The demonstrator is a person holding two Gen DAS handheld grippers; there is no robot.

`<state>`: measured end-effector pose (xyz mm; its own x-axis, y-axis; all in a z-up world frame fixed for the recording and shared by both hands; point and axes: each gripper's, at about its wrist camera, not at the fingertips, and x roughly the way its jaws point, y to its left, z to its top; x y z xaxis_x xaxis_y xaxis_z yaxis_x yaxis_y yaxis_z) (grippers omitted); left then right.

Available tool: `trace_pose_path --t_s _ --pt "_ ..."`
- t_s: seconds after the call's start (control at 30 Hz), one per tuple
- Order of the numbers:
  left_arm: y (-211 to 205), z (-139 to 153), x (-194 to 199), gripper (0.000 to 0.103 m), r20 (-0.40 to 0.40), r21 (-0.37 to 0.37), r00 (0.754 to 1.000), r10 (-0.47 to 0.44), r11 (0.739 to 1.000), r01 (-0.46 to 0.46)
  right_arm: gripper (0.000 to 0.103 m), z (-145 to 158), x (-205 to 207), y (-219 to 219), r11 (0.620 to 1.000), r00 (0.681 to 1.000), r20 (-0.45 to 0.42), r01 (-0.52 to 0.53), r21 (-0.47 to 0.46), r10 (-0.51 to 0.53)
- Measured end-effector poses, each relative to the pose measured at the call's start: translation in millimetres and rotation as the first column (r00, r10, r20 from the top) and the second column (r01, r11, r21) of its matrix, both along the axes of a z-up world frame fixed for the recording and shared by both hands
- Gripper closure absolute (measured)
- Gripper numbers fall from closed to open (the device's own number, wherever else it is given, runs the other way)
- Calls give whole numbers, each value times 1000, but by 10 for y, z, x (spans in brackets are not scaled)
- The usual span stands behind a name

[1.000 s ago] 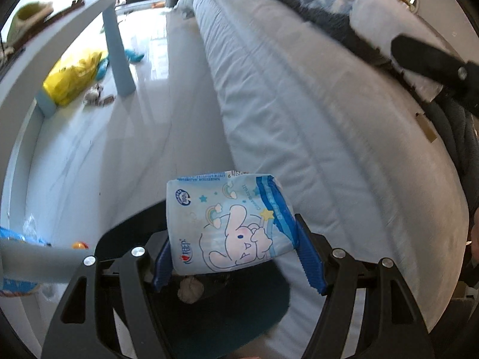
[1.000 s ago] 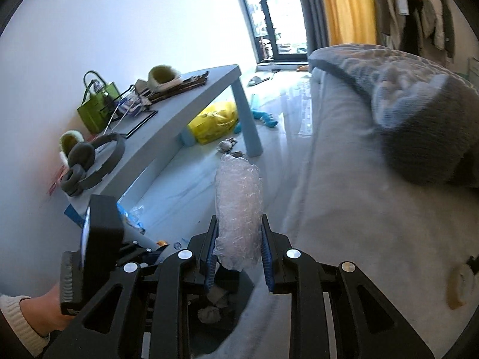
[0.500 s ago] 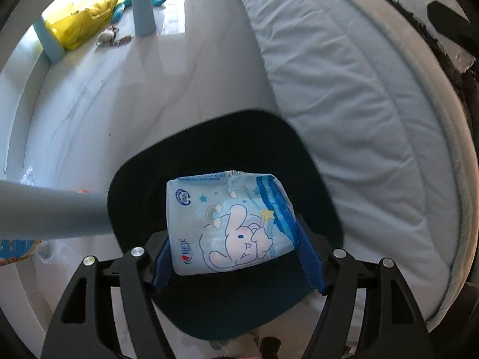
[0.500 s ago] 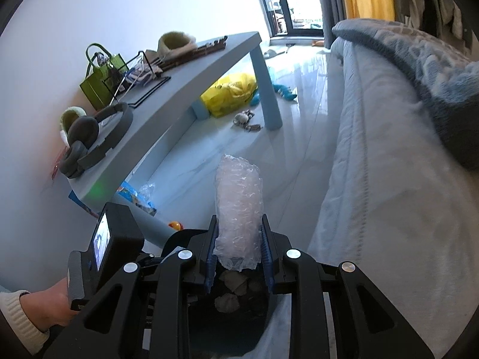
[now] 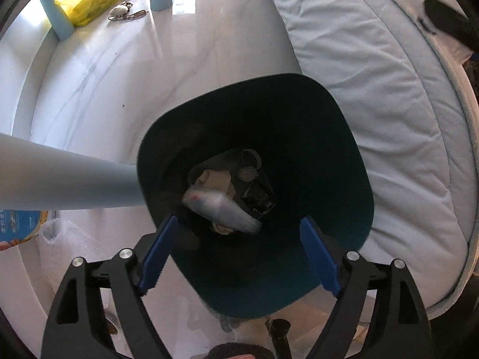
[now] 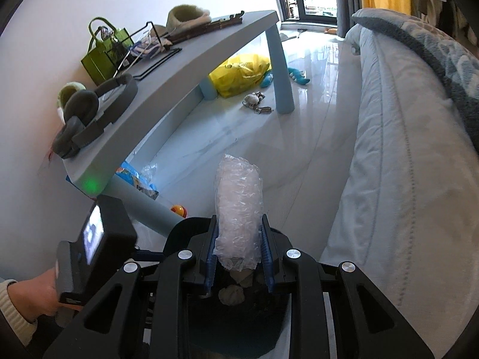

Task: Collect trash
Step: 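Open the left gripper then the right gripper over the bin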

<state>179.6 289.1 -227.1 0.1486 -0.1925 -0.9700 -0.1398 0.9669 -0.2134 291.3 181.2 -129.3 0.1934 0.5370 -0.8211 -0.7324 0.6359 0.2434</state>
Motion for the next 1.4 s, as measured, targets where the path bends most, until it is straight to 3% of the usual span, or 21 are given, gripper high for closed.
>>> trace_pose_path --t_s 0.17,0.3,0.47,0.7,0.97,1.1,1.17,1.27,1.4 --pt "109 200 -49 20 73 -6 997 22 1000 -22 77 -155 -47 124 999 999 -25 -27 -43 26" --pt "228 494 -111 25 181 -20 982 62 998 -59 77 -273 -109 222 995 997 -46 -60 -78 57" --pt "327 842 -152 32 301 -31 947 114 993 -110 77 -459 -185 322 986 993 -75 -101 -130 92" --pt "479 1187 -178 40 399 -44 897 188 982 -186 77 -761 -337 438 970 985 -119 -144 -198 122" --pt "510 1413 -165 51 469 -46 855 222 973 -228 77 -1065 -479 522 942 975 -165 -190 -278 148" --pt "457 1536 -163 52 510 -35 832 217 972 -232 76 -1224 -538 511 923 971 -192 -203 -326 146" --pt "401 1620 -152 52 537 -25 818 204 974 -226 72 -1277 -574 487 911 968 -203 -214 -353 149" --pt "340 1719 -143 52 567 -31 799 199 975 -221 48 -1269 -589 437 908 970 -204 -203 -366 135" --pt "269 1874 -147 52 609 -32 769 194 975 -220 46 -1156 -581 373 919 971 -202 -192 -345 127"
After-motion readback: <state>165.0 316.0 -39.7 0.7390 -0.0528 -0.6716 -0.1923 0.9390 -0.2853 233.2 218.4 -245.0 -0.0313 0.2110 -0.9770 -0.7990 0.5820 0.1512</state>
